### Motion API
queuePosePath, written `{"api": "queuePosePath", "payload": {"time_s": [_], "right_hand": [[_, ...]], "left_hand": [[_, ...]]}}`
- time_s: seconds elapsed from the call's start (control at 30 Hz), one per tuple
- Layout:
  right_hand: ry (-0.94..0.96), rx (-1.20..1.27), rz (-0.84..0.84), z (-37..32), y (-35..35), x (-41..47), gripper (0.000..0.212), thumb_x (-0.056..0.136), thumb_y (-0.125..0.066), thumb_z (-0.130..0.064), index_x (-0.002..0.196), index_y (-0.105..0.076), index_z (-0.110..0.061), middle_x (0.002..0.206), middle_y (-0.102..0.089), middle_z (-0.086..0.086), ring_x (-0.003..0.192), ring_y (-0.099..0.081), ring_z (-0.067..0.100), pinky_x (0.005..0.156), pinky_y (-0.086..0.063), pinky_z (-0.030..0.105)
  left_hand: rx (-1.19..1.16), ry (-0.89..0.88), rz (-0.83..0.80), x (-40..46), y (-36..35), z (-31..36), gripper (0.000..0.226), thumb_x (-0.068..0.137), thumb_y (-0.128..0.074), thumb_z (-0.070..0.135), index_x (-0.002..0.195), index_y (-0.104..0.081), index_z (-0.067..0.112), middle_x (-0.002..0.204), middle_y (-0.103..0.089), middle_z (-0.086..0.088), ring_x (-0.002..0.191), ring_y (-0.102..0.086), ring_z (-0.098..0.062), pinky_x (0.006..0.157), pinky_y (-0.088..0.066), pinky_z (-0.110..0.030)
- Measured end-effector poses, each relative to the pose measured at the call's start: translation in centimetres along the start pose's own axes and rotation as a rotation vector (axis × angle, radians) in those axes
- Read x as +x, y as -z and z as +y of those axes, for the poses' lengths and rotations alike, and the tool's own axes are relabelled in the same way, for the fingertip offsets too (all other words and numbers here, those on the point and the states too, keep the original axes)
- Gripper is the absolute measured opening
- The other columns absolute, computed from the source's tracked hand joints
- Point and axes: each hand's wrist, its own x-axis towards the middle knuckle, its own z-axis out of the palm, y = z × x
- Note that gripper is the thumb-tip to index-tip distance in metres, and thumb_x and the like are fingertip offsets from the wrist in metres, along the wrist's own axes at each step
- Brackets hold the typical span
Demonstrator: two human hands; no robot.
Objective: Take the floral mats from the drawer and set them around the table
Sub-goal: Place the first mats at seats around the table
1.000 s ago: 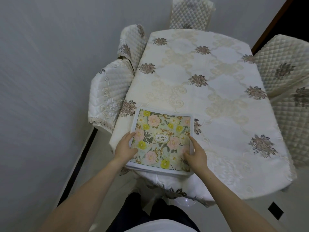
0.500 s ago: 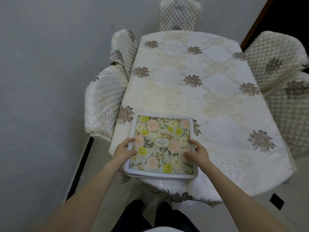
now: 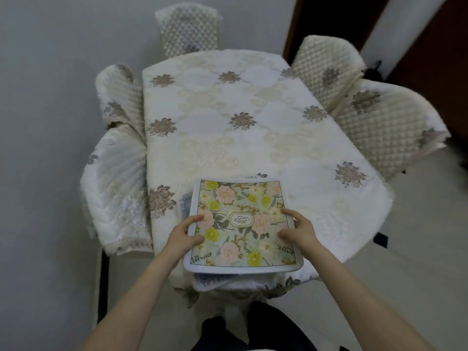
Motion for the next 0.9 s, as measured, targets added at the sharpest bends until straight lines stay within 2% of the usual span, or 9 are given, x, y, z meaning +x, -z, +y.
{"api": "queuePosePath", "payload": {"time_s": [0.1,0.27,0.43,0.6,0.73,0.9], "right_hand": [[0.029,0.076,0.091,0.1,1.5,-2.1,0.061,0.072,-0.067,0.013,0.121,-0.058,-0.022,0.110,-0.063,0.013,0.085,-0.067,0.026,0.062,-0.059,0.032],[0.043,0.171,0.276,0.9,5.6,-5.2,0.064,0.072,-0.066,0.013,0.124,-0.059,-0.023,0.108,-0.061,0.007,0.082,-0.065,0.018,0.058,-0.056,0.023],[0.061,0.275,0.417,3.5,11.5,-7.4,0.063,0.071,-0.067,0.012,0.122,-0.060,-0.024,0.110,-0.065,0.007,0.089,-0.067,0.021,0.068,-0.059,0.031],[0.065,0.351,0.491,6.4,19.9,-9.0,0.064,0.073,-0.067,0.011,0.127,-0.059,-0.022,0.105,-0.068,0.004,0.089,-0.069,0.021,0.068,-0.060,0.032],[0.072,0.407,0.553,9.3,28.2,-10.5,0.063,0.073,-0.067,0.012,0.127,-0.058,-0.019,0.105,-0.068,0.008,0.087,-0.069,0.021,0.059,-0.057,0.024],[0.070,0.453,0.655,12.4,38.5,-12.8,0.062,0.075,-0.067,0.013,0.125,-0.059,-0.022,0.107,-0.067,0.008,0.089,-0.069,0.022,0.065,-0.059,0.031]], "left_hand": [[0.045,-0.062,-0.069,1.0,-0.9,1.9,0.055,0.078,-0.066,-0.006,0.122,-0.061,0.026,0.118,-0.060,-0.005,0.094,-0.065,-0.020,0.065,-0.057,-0.025],[0.121,-0.137,-0.187,2.0,-5.4,5.1,0.056,0.078,-0.066,-0.006,0.122,-0.061,0.028,0.113,-0.061,-0.003,0.084,-0.067,-0.016,0.058,-0.056,-0.023],[0.207,-0.214,-0.308,2.0,-12.0,8.1,0.055,0.076,-0.068,-0.005,0.117,-0.063,0.031,0.116,-0.060,0.000,0.087,-0.066,-0.013,0.062,-0.055,-0.022],[0.261,-0.265,-0.395,1.2,-21.4,10.8,0.056,0.074,-0.069,-0.008,0.116,-0.063,0.028,0.113,-0.063,-0.003,0.087,-0.066,-0.014,0.063,-0.056,-0.020],[0.262,-0.284,-0.434,0.2,-30.9,12.5,0.059,0.072,-0.070,-0.007,0.120,-0.062,0.026,0.109,-0.068,-0.008,0.089,-0.069,-0.020,0.072,-0.059,-0.034],[0.259,-0.283,-0.504,-1.7,-43.3,14.1,0.057,0.073,-0.068,-0.009,0.117,-0.063,0.026,0.106,-0.069,-0.010,0.089,-0.069,-0.025,0.076,-0.059,-0.040]]}}
